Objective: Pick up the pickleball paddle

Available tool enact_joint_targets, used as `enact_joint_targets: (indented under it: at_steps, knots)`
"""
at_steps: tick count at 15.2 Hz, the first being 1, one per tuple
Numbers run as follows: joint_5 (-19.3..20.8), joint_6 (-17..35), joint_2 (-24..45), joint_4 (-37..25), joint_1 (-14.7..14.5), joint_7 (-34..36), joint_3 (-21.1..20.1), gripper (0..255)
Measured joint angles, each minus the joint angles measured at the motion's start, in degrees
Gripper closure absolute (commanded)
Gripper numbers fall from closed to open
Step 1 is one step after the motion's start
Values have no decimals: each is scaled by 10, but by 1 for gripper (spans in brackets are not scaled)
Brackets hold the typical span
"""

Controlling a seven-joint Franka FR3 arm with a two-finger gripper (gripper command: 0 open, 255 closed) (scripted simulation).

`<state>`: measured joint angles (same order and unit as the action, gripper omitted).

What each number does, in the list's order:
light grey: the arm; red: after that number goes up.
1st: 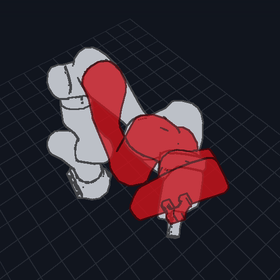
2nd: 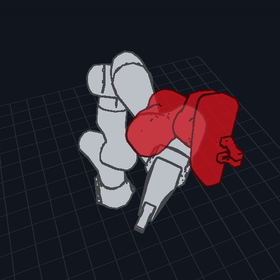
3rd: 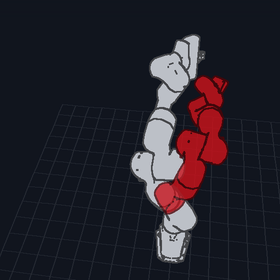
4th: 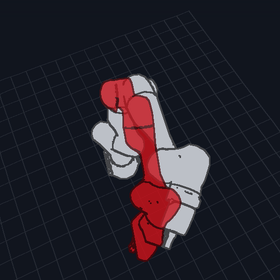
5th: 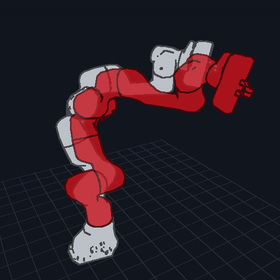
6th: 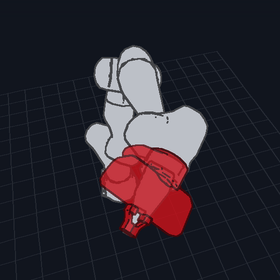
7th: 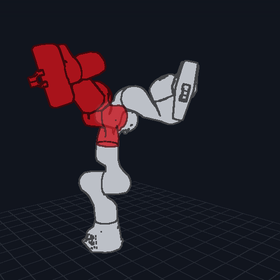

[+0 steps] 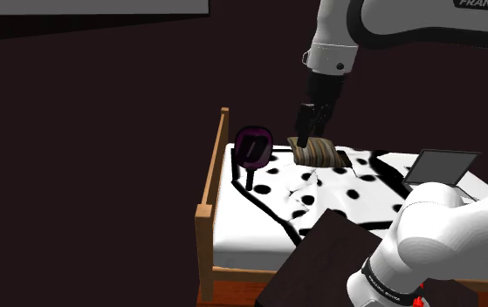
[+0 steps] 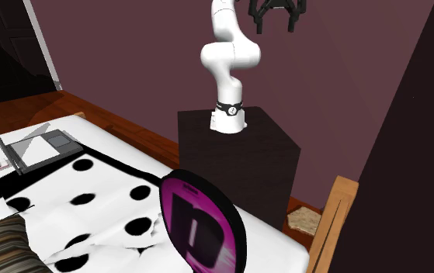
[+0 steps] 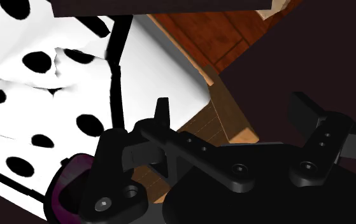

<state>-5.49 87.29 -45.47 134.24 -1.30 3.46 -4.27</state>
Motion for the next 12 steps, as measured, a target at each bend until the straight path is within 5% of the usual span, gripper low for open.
enact_joint_targets:
  at_steps: [12]
  knots:
    - [70, 139, 89, 24, 5, -202, 118, 0]
